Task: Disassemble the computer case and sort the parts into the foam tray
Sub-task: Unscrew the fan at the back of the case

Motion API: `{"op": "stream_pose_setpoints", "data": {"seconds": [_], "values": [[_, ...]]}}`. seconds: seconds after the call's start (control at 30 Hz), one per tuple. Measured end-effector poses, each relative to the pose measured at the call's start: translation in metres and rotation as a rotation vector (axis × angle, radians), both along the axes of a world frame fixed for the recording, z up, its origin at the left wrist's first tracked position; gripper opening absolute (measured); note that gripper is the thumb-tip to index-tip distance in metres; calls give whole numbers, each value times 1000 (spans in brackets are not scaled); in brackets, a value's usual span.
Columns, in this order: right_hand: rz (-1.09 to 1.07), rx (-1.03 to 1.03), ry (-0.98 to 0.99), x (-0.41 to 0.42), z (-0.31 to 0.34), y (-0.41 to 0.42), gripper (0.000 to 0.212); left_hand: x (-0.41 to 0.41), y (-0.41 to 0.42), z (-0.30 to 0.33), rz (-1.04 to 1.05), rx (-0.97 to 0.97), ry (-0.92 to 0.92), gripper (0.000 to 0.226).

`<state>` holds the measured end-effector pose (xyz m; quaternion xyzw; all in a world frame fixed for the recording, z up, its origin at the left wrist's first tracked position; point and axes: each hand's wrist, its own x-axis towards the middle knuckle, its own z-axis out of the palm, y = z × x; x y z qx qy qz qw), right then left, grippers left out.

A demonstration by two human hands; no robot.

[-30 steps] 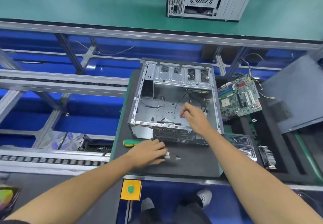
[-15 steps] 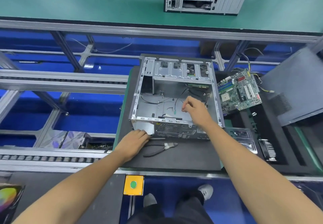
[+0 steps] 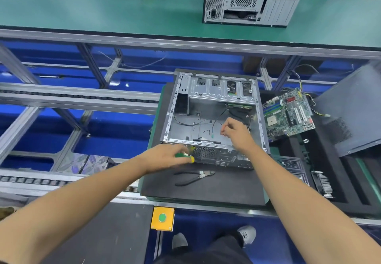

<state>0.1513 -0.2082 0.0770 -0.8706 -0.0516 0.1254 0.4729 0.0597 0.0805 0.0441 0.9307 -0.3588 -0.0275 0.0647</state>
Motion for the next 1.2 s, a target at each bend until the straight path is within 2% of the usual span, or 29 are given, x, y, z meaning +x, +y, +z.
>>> {"op": "stream_pose_setpoints", "data": {"seconds": [0.07, 0.13, 0.2, 0.3, 0.37, 0.43, 0.53, 0.63, 0.7, 0.8, 0.93, 1.1, 1.2], "values": [[20, -6, 3, 0, -1, -1, 15, 9, -4, 24, -5, -149, -56, 23], [56, -9, 7, 0, -1, -2, 16, 18, -8, 41, -2, -337, -68, 34], [84, 6, 4, -2, 0, -1, 15, 26, -20, 62, 128, -581, 42, 43], [68, 70, -66, -3, 2, -1, 9, 42, -36, 85, 286, -842, 68, 42], [27, 139, -134, -4, 1, -2, 8, 50, -43, 93, 380, -965, 34, 36], [-21, 209, -196, -8, 1, -3, 6, 54, -48, 94, 498, -1112, 75, 36], [-190, 308, -263, -11, 0, -3, 9, 52, -60, 82, 617, -1196, 128, 43], [-312, 340, -219, -13, 0, 5, 5, 49, -74, 63, 723, -1315, 225, 49], [-237, 300, -65, -14, 0, 20, 19, 50, -88, 52, 767, -1321, 283, 50], [-169, 256, 135, -15, 6, 47, 32, 53, -110, 45, 722, -1193, 270, 48], [-307, 239, 182, -13, 13, 50, 11, 58, -116, 34, 572, -1055, 369, 38], [-435, 198, 183, 0, 17, 25, 11, 71, -113, 34, 420, -1068, 590, 27], [-506, 228, 138, 5, 25, 12, 14, 76, -120, 36, 375, -1052, 626, 27]]}}
